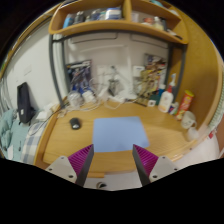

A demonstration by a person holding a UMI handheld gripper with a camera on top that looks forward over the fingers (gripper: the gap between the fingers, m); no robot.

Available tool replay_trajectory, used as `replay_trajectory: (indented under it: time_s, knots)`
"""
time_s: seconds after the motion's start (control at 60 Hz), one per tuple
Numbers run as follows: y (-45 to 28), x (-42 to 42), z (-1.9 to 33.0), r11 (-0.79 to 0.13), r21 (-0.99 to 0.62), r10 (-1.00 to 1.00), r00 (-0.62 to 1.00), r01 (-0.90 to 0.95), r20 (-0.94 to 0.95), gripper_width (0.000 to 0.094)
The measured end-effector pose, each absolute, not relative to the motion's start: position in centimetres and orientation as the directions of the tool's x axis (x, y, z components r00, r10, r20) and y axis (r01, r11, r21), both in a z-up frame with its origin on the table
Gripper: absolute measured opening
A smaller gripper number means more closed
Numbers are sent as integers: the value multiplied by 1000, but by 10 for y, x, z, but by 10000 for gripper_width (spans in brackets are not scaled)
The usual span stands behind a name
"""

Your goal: Arrange mouse

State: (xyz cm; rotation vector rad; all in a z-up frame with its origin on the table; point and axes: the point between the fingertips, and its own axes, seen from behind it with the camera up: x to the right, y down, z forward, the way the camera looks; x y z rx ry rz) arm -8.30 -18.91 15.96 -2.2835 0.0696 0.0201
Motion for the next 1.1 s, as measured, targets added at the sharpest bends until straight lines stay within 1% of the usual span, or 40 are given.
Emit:
replay_trajectory:
  time_s: [0.1, 0.217, 0.383, 0.683, 0.917, 1.1]
  knots:
    - [-178, -156, 126, -700, -714, 43, 998, -9, -55, 779]
    - [-158, -221, 94, -728, -684, 126, 990, 48, -64, 785]
    - [-111, -277, 57, -763, -642, 155, 986, 81, -61, 791]
    - [-12, -300, 20, -795, -602, 102, 995, 73, -13, 787]
    - [28, -292, -2, -824, -565, 48, 999, 53, 24, 789]
    - [51, -285, -6, -832, -554, 14, 999, 37, 44, 782]
